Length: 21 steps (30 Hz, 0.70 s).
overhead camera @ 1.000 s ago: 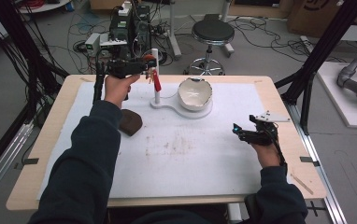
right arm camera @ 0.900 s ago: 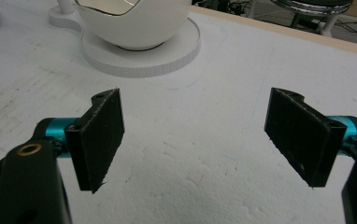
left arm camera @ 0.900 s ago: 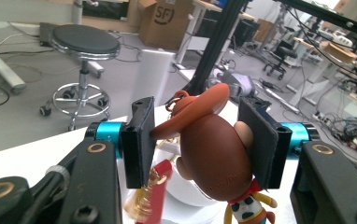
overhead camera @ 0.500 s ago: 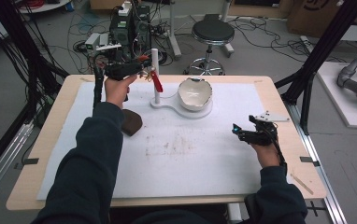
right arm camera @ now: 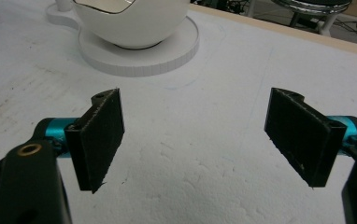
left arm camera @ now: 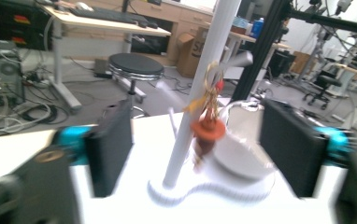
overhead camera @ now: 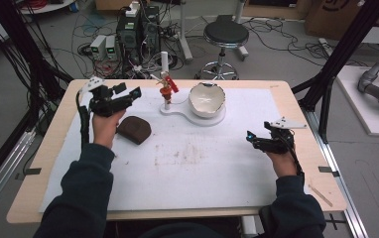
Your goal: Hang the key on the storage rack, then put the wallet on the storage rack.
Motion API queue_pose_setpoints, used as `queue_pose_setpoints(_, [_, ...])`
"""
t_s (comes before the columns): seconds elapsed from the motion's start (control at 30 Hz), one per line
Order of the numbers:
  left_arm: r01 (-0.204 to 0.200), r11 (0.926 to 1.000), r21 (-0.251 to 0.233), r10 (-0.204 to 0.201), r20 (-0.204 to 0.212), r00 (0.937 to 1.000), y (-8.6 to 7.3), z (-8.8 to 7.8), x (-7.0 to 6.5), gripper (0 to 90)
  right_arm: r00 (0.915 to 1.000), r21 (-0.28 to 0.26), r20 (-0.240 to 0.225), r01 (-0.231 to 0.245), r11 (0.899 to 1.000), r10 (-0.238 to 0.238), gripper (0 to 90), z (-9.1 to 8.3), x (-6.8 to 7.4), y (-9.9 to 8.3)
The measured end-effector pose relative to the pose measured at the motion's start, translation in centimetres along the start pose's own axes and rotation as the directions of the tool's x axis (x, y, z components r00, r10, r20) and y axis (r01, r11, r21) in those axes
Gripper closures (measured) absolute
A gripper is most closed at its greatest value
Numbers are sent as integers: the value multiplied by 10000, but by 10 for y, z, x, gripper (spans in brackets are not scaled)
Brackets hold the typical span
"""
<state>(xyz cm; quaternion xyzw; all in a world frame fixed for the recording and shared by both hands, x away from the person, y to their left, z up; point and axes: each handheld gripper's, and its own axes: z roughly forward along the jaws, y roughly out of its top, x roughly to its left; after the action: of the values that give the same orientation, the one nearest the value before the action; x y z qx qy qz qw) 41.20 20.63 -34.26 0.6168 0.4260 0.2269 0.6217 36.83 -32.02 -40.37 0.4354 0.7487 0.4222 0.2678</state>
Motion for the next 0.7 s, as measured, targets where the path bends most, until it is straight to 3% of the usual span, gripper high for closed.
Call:
queue_pose_setpoints(0.13, [-302,9995,1,302,13,9995,-26,-25,2,182,9999,34,-44,128,9999,-128,201,2,3,4])
queue_pose_setpoints(0.2, [-358,9993,78,359,-196,9992,-37,-34,4,181,9997,52,-74,236,9997,-236,201,3,4,5])
queue_pose_setpoints(0.4, [-871,9954,394,889,-460,9950,-51,-53,14,185,9993,191,-130,362,9992,-360,201,13,8,9])
queue_pose_setpoints(0.7, [-389,9985,381,413,-659,9970,-53,-63,21,182,9993,135,-222,317,9994,-314,201,8,10,9])
